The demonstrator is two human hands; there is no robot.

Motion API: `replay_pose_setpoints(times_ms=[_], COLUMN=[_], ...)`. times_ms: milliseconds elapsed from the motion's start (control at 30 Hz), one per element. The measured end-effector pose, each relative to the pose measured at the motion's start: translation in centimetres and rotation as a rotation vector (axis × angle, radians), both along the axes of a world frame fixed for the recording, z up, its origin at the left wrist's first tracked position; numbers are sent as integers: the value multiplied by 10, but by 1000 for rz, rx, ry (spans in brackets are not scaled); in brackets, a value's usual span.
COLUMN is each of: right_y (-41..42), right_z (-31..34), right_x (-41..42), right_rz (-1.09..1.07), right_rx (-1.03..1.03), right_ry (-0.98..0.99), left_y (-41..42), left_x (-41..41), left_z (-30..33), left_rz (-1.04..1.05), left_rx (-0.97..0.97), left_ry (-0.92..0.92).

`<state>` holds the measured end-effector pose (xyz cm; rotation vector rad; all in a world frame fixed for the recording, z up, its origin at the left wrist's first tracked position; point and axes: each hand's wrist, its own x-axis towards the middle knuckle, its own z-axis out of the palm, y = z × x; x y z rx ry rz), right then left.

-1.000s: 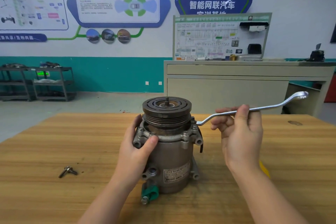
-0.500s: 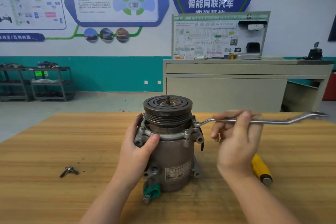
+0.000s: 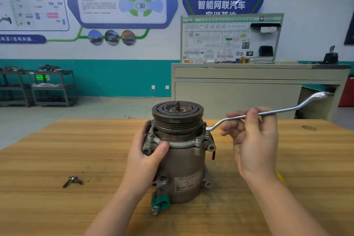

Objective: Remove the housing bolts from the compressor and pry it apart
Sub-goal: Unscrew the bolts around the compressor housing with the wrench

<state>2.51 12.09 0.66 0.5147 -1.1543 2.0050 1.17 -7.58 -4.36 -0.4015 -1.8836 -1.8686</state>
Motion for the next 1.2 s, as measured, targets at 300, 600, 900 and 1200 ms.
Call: replay_pose_setpoints(times_ms=[300, 600, 900, 1200], right_y=[-18, -15, 15, 2], right_z=[-21, -15, 14, 10], right_x=[12, 3, -33, 5], right_rz=[-446, -196, 458, -297], right_rx=[802, 27, -384, 175], right_ry=[495, 95, -428, 97], left_y=[-2, -1, 0, -1], left_x=[-3, -2, -1, -2], left_z=[-2, -1, -1, 0], left_rz=[-9, 7, 17, 7], left_rx=[-21, -12, -20, -30], left_ry=[5, 14, 5, 29])
